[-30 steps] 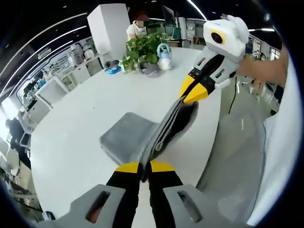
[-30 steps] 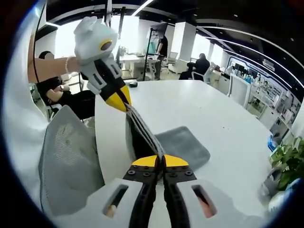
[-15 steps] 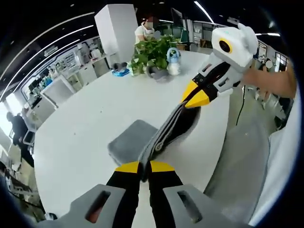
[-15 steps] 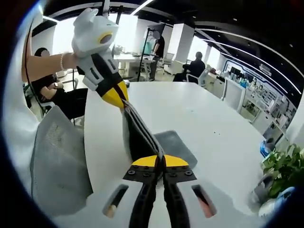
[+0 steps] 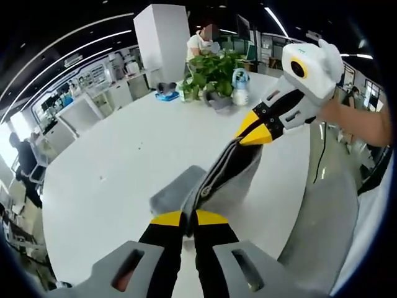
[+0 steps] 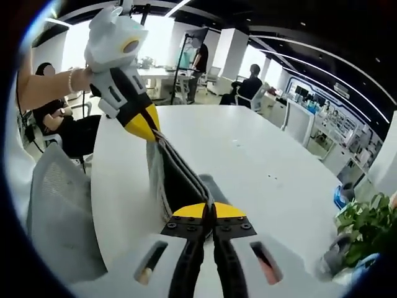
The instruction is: Fold the towel on the table until its edges align and the towel forms a compact rectangular stack.
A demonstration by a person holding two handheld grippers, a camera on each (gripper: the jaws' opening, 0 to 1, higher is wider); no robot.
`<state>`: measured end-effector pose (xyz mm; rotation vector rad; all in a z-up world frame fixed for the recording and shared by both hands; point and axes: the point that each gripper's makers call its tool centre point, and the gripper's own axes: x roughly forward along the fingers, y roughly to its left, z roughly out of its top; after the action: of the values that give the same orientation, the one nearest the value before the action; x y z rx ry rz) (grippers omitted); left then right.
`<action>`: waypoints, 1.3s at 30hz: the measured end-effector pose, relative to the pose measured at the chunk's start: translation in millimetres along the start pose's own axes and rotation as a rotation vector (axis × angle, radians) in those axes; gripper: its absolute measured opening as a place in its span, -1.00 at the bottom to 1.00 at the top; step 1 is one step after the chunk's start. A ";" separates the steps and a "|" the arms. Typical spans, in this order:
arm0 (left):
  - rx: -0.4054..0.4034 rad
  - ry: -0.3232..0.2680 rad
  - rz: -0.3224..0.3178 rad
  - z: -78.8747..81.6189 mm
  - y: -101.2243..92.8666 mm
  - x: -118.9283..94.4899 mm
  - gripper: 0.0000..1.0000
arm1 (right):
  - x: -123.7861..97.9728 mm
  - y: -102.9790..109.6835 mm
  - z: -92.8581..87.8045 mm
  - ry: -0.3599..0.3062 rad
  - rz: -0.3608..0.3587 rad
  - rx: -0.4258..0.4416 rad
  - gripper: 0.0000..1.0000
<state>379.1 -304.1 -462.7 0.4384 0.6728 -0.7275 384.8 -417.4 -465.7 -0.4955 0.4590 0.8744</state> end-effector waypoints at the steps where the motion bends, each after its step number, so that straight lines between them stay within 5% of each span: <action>1: -0.004 0.000 0.003 0.7 2.5 2.2 -0.88 | 1.9 -1.9 0.2 -0.001 -0.002 0.005 -1.00; 14: -0.103 -0.002 0.018 8.1 26.5 36.3 -0.88 | 30.6 -29.2 -10.2 0.030 -0.020 0.033 -1.00; 39: -0.223 0.110 -0.024 -21.0 49.8 113.4 -0.87 | 99.2 -53.2 -64.0 0.179 -0.003 0.080 -1.00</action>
<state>469.7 -310.6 -549.4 0.2674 0.8538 -0.6454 472.2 -423.7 -561.0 -0.5026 0.6544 0.8092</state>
